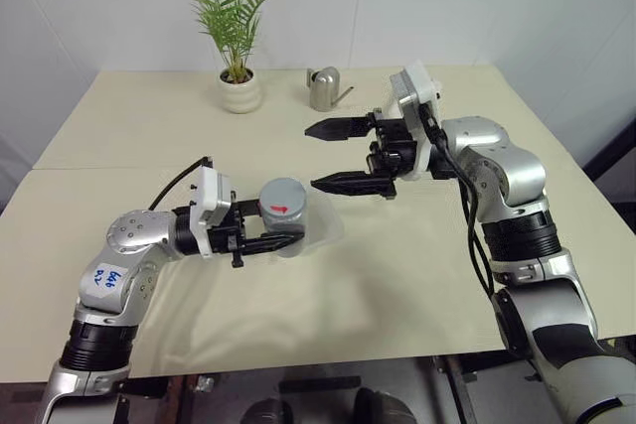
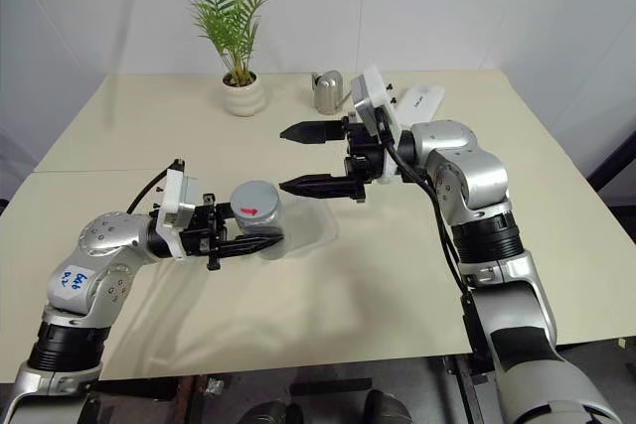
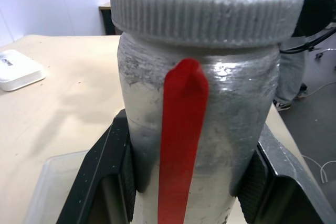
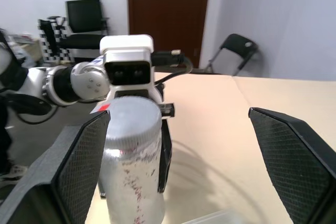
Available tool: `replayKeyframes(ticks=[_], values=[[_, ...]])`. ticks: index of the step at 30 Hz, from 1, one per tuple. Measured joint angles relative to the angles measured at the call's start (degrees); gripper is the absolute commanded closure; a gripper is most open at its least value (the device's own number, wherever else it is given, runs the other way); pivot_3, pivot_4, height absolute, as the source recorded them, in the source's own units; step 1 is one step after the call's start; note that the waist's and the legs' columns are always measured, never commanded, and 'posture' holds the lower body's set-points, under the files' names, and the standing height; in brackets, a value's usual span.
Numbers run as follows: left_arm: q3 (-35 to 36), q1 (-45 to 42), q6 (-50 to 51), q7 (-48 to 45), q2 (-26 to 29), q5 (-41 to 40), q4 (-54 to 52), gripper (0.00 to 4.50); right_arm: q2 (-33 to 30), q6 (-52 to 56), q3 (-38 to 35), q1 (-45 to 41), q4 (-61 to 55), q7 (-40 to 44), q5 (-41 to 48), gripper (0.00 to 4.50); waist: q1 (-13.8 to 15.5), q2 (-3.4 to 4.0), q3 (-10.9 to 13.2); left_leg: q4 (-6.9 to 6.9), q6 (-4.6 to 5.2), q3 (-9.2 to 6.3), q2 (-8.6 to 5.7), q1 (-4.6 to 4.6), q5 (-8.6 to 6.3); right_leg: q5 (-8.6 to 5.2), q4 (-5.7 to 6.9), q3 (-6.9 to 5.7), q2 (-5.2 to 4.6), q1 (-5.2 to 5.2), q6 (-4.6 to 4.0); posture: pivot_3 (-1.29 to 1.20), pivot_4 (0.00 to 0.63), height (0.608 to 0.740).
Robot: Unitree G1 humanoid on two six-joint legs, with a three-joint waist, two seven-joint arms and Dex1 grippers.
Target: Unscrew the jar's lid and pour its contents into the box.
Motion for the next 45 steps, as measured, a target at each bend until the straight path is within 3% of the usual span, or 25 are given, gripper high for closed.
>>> replayKeyframes(ticks=[15,28,33,45], values=[[-0.6,-3.1,0.7,1.2,-0.3,0.1,2.5,2.52,8.3,5.1,3.2,3.8,-9.1,-12.7,-1.2,0.01,0.1,0.0,0.0,0.0,-0.01,-0.02,-0.03,-0.01,0.01,0.0,0.01,0.01,0.0,0.0,0.0,0.0,0.15,0.74],[-1.3,-3.1,1.6,1.5,-0.7,0.0,2.0,2.52,6.9,2.5,1.5,0.3,-1.8,-11.0,-2.1,0.01,-0.2,0.0,0.0,0.0,0.0,-0.04,-0.02,-0.02,0.0,0.0,0.01,0.02,0.03,0.0,0.0,0.0,0.15,0.74],[-0.5,-2.9,1.9,1.7,-0.3,-0.2,1.8,2.52,4.4,3.7,0.1,2.2,-3.6,-8.9,-0.7,0.01,-0.1,0.0,0.0,-0.03,0.01,-0.04,-0.02,-0.02,0.0,0.0,-0.01,0.0,0.04,0.0,0.0,0.0,0.15,0.74],[-0.2,-2.9,1.7,2.5,-1.5,-0.2,1.8,2.52,6.9,9.0,4.4,6.3,-13.6,-12.1,1.1,0.01,-0.4,0.0,0.0,0.0,-0.02,-0.02,0.0,0.0,0.01,0.0,0.02,0.02,0.03,0.0,0.0,0.0,0.15,0.74]])
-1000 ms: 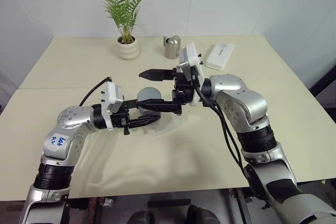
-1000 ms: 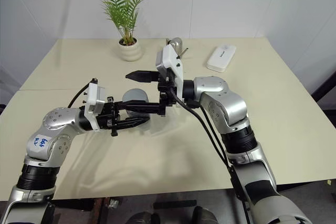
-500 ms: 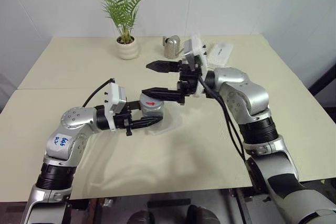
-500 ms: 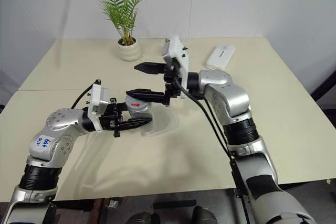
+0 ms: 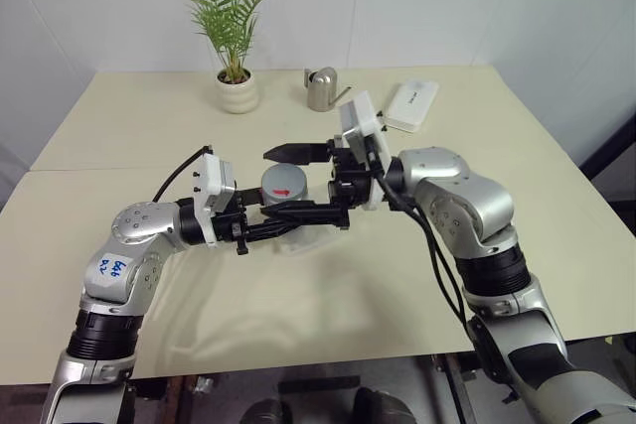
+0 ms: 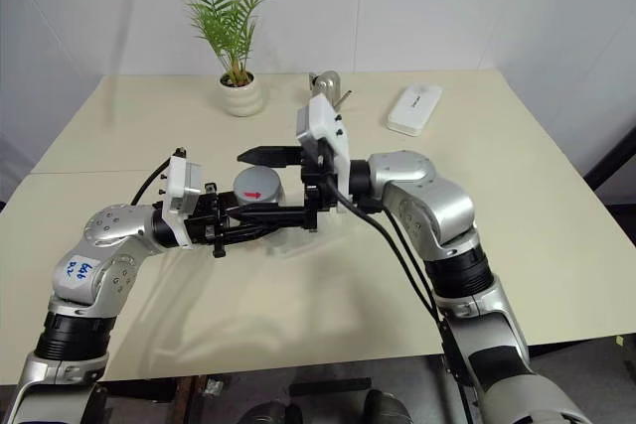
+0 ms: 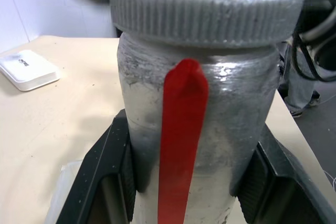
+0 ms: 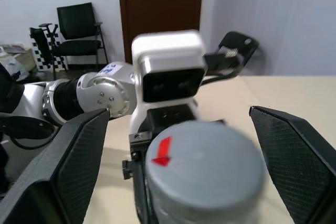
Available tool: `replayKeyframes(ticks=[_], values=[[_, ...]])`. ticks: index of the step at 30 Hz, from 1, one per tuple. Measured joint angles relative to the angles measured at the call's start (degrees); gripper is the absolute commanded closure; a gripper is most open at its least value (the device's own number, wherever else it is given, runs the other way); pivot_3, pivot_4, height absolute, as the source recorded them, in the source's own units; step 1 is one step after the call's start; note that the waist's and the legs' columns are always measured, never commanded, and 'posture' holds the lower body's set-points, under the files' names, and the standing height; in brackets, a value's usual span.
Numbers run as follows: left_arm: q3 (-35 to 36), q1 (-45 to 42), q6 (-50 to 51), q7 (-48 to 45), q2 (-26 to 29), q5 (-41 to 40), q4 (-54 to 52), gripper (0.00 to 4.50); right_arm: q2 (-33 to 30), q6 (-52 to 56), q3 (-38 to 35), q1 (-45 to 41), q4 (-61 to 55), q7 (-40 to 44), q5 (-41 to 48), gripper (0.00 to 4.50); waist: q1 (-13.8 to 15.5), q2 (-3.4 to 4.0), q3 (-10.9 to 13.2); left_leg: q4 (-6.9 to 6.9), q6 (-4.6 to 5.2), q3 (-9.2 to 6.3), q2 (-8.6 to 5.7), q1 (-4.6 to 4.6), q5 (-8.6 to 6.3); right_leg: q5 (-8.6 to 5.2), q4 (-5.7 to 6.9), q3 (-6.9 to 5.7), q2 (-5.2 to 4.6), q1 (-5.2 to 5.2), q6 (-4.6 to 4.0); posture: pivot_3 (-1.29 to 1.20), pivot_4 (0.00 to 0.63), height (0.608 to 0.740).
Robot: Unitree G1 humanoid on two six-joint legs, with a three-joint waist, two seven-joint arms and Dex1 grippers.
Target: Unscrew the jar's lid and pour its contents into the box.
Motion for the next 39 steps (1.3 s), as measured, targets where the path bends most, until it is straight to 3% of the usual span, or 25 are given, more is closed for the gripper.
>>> replayKeyframes(ticks=[17,23,32,39], values=[[0.0,0.3,-0.2,1.0,-0.7,0.1,0.0,2.52,-0.4,-5.4,-0.2,-2.3,7.1,0.3,-2.3,0.01,0.1,0.0,0.0,-0.01,0.0,0.0,-0.01,-0.01,0.0,0.0,-0.01,-0.01,0.0,0.0,0.0,0.0,0.15,0.74],[0.2,0.4,-0.2,2.2,-0.7,0.2,0.3,2.52,-4.7,-8.4,-0.2,-4.7,12.2,6.2,-2.3,0.01,0.1,0.0,0.0,-0.01,0.0,0.0,-0.01,-0.01,0.0,0.0,-0.02,-0.01,0.0,0.0,0.0,0.0,0.15,0.74],[1.0,0.8,-1.5,1.0,-0.8,0.2,-0.3,2.52,-12.3,-14.3,-3.9,-8.3,28.6,11.1,-7.9,0.01,0.1,0.0,0.0,-0.04,0.03,0.07,-0.03,-0.01,0.01,0.0,-0.06,-0.01,0.0,-0.01,0.0,0.0,0.15,0.74],[1.1,1.3,-1.6,1.0,-0.8,0.2,-0.3,2.52,-14.6,-11.1,-5.6,-6.8,24.6,15.7,-6.0,0.01,0.0,0.01,0.0,-0.01,0.03,0.05,0.03,-0.01,0.01,0.0,-0.04,-0.01,0.0,0.0,0.0,0.0,0.15,0.74]])
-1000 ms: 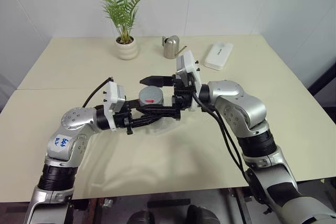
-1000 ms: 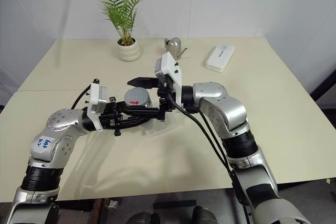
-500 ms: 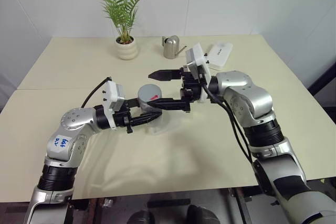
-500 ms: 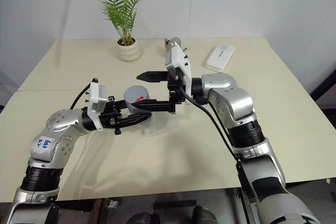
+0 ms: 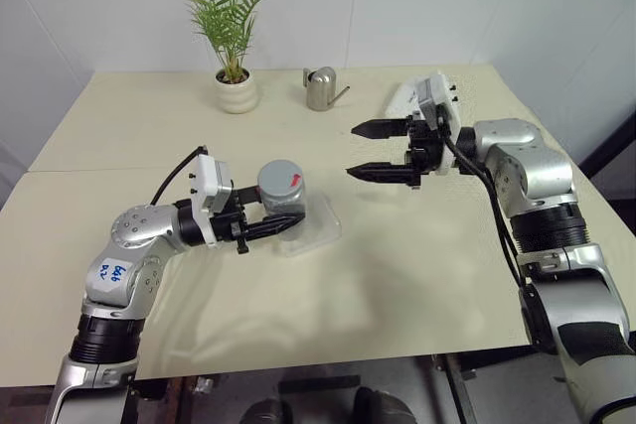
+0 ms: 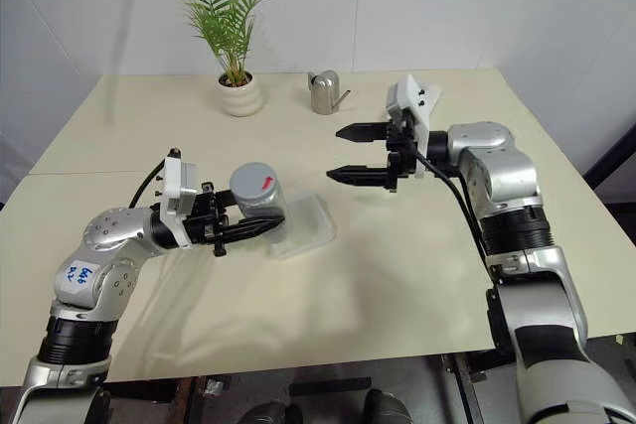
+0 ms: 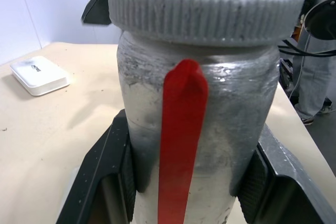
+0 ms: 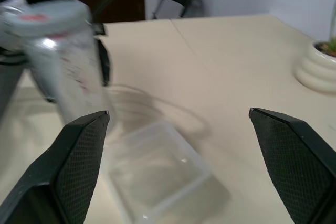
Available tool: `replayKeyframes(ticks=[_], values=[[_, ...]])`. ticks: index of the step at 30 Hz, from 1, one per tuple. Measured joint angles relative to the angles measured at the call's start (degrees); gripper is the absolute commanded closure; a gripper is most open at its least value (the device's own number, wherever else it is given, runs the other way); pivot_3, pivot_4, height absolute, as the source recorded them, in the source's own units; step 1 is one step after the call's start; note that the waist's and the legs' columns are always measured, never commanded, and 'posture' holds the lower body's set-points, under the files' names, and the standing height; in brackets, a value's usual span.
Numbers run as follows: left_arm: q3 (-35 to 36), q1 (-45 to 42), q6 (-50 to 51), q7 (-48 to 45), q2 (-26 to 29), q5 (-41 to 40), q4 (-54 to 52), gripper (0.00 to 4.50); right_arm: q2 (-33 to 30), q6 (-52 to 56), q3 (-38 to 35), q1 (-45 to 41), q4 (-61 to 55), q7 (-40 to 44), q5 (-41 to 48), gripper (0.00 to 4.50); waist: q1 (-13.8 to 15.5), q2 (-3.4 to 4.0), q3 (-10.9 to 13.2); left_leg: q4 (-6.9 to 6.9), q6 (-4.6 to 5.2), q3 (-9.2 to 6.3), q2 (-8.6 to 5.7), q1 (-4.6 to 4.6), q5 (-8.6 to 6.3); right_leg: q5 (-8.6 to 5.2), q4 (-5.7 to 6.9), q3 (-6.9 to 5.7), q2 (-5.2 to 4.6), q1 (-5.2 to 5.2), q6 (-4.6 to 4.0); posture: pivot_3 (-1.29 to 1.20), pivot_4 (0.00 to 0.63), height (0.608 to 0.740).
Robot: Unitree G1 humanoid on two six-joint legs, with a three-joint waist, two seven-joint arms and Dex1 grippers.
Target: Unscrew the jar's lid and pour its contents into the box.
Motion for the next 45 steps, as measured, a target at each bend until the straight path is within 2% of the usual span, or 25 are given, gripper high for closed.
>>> replayKeyframes(ticks=[4,9,13,18,27,34,40,45], values=[[0.0,0.0,0.0,0.0,0.0,0.0,0.0,2.52,3.8,6.1,-0.1,2.0,-10.9,-2.3,4.5,0.01,-0.3,0.0,0.0,0.01,-0.01,-0.02,0.02,0.01,0.01,0.0,0.03,0.0,0.0,0.0,0.0,0.0,0.15,0.74],[-0.7,0.0,0.0,0.0,0.0,0.0,0.1,2.52,11.6,12.0,1.9,4.8,-21.9,-12.1,6.6,0.01,-0.3,0.0,0.0,0.02,-0.03,-0.05,0.0,0.01,0.01,0.0,0.05,0.01,-0.01,0.0,0.0,0.0,0.15,0.74],[-1.1,0.0,0.0,0.0,0.0,0.0,0.3,2.52,15.1,12.0,4.3,5.0,-22.9,-17.0,4.8,0.01,0.2,0.0,0.0,0.02,-0.03,-0.07,-0.04,0.0,0.01,0.0,0.04,0.01,-0.02,0.0,0.0,0.0,0.15,0.74],[-1.6,-0.1,0.0,0.0,-0.1,0.0,0.3,2.52,17.0,10.4,6.4,4.6,-22.0,-18.7,2.4,0.01,0.2,0.0,0.0,0.0,-0.03,-0.07,-0.04,0.0,0.01,0.0,0.05,0.0,-0.01,-0.01,0.0,0.0,0.15,0.74],[-1.9,-0.6,0.1,1.0,-0.2,0.1,0.6,2.52,16.2,6.6,6.5,2.5,-17.2,-16.5,0.9,0.01,0.1,0.0,0.0,0.0,-0.02,-0.06,-0.05,0.0,0.01,0.0,0.05,0.01,0.0,0.0,0.0,0.0,0.15,0.74],[-1.4,-0.6,0.2,2.3,-0.2,0.9,2.5,2.52,11.6,1.9,5.3,2.4,-12.9,-11.6,1.2,0.01,0.2,0.0,0.0,0.0,-0.02,-0.05,-0.08,-0.01,0.01,0.0,0.02,0.0,0.0,0.0,0.0,0.0,0.15,0.74],[-1.2,0.6,0.0,1.1,-0.1,0.8,1.2,2.52,6.3,1.2,-0.2,3.0,-8.8,-12.2,0.6,0.01,0.5,0.0,0.0,0.0,-0.01,-0.05,-0.05,-0.01,0.01,0.0,0.01,0.0,-0.02,0.0,0.0,0.0,0.15,0.74],[-1.0,1.3,0.0,0.5,0.0,0.6,-0.5,2.52,2.8,2.4,-1.3,5.6,-9.2,-11.1,0.7,0.01,0.4,0.0,0.0,-0.01,-0.01,-0.01,-0.03,0.0,0.01,0.0,0.0,0.01,-0.01,0.0,0.0,0.0,0.15,0.74]])
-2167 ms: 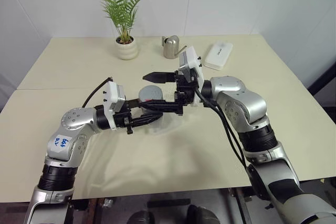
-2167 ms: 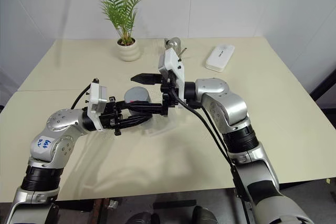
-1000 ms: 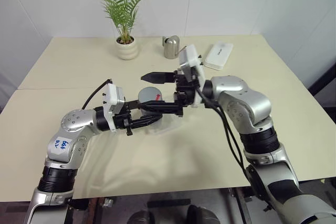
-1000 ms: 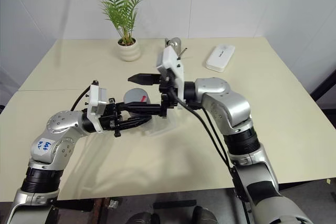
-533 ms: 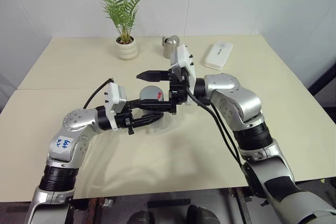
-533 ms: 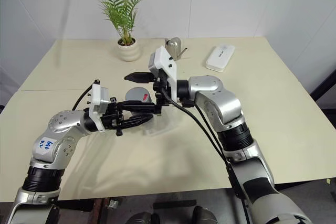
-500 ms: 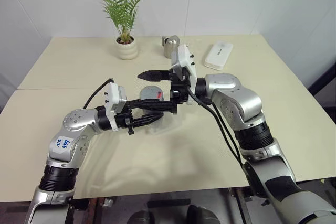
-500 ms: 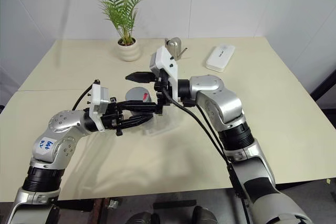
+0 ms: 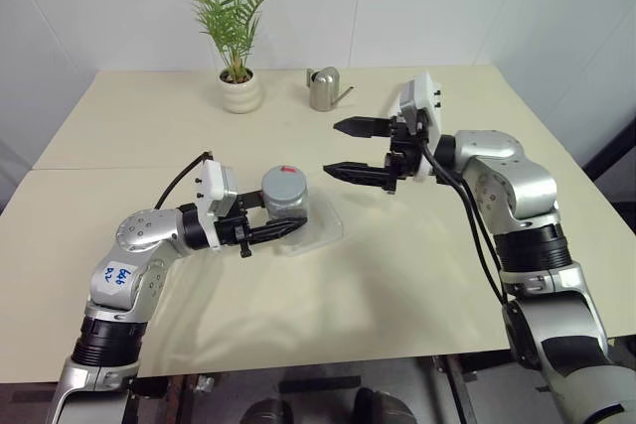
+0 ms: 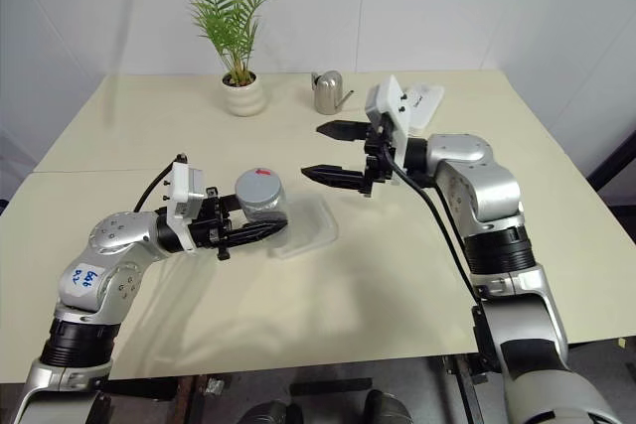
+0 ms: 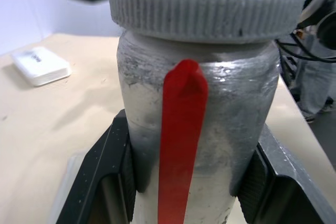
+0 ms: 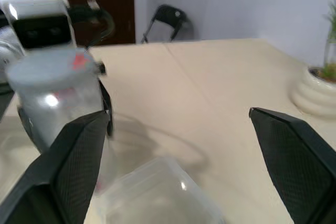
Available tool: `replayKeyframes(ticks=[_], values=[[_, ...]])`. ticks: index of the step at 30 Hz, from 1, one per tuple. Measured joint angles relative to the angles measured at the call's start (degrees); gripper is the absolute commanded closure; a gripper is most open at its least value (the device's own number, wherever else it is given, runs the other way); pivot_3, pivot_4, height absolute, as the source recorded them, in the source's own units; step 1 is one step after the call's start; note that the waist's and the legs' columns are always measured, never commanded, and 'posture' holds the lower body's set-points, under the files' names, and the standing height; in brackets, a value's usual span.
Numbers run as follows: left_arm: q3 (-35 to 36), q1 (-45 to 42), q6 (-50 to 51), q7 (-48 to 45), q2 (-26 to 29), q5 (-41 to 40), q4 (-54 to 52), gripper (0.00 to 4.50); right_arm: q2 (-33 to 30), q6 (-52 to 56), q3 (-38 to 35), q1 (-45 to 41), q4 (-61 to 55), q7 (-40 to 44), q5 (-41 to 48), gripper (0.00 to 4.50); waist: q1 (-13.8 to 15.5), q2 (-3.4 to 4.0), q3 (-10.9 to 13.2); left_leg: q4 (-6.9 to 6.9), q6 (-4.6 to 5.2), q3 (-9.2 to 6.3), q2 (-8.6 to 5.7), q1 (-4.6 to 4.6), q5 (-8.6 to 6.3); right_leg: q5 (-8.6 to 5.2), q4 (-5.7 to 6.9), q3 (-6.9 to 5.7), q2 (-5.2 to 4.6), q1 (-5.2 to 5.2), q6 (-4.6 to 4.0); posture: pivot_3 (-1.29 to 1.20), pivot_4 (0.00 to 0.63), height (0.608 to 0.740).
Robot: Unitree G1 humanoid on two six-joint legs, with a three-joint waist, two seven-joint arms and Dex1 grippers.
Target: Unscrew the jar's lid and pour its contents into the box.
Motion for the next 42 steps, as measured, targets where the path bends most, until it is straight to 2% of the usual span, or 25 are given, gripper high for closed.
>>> replayKeyframes(ticks=[5,8,12,17,26,42], values=[[0.2,0.6,0.1,-0.2,0.4,0.0,0.0,2.52,0.0,4.0,-1.5,0.8,-4.7,0.1,3.4,0.01,-0.1,0.01,0.0,0.0,-0.01,0.0,0.05,0.02,0.01,0.0,0.03,0.0,0.02,-0.01,0.0,0.0,0.15,0.74],[0.2,0.3,0.2,-0.2,0.6,0.0,0.1,2.52,3.5,7.2,-1.0,0.9,-10.7,-1.0,6.6,0.01,-0.1,0.01,0.0,0.01,-0.01,-0.01,0.06,0.02,0.01,0.0,0.04,0.01,0.02,-0.01,0.0,0.0,0.15,0.74],[0.0,0.0,0.2,-0.1,0.3,0.0,0.1,2.52,8.6,9.3,2.5,2.0,-17.1,-4.2,7.8,0.01,0.0,0.01,0.0,0.01,-0.01,-0.02,0.03,0.01,0.0,0.0,0.03,0.01,0.0,-0.01,0.0,0.0,0.15,0.74],[-0.2,0.0,0.3,-0.1,-0.1,0.0,0.2,2.52,11.8,9.5,6.6,2.1,-17.8,-8.6,5.4,0.01,0.2,0.0,0.0,0.02,0.0,-0.07,-0.02,-0.01,0.0,0.0,0.03,0.0,-0.02,0.0,0.0,0.0,0.15,0.74],[-0.5,0.0,0.6,-0.1,-0.5,0.0,0.3,2.52,12.5,4.5,8.6,0.8,-13.0,-8.4,0.7,0.01,0.0,0.0,0.0,0.01,0.0,-0.04,-0.01,0.0,0.0,0.0,0.04,0.0,0.01,-0.01,0.0,0.0,0.15,0.74],[-0.6,-0.1,0.6,1.6,-1.0,0.3,0.9,2.52,7.9,3.1,6.8,-0.3,-8.5,-2.3,1.9,0.01,0.0,0.0,0.0,0.01,0.0,-0.04,0.0,0.0,0.0,0.0,0.03,0.0,0.01,-0.01,0.0,0.0,0.15,0.74]])
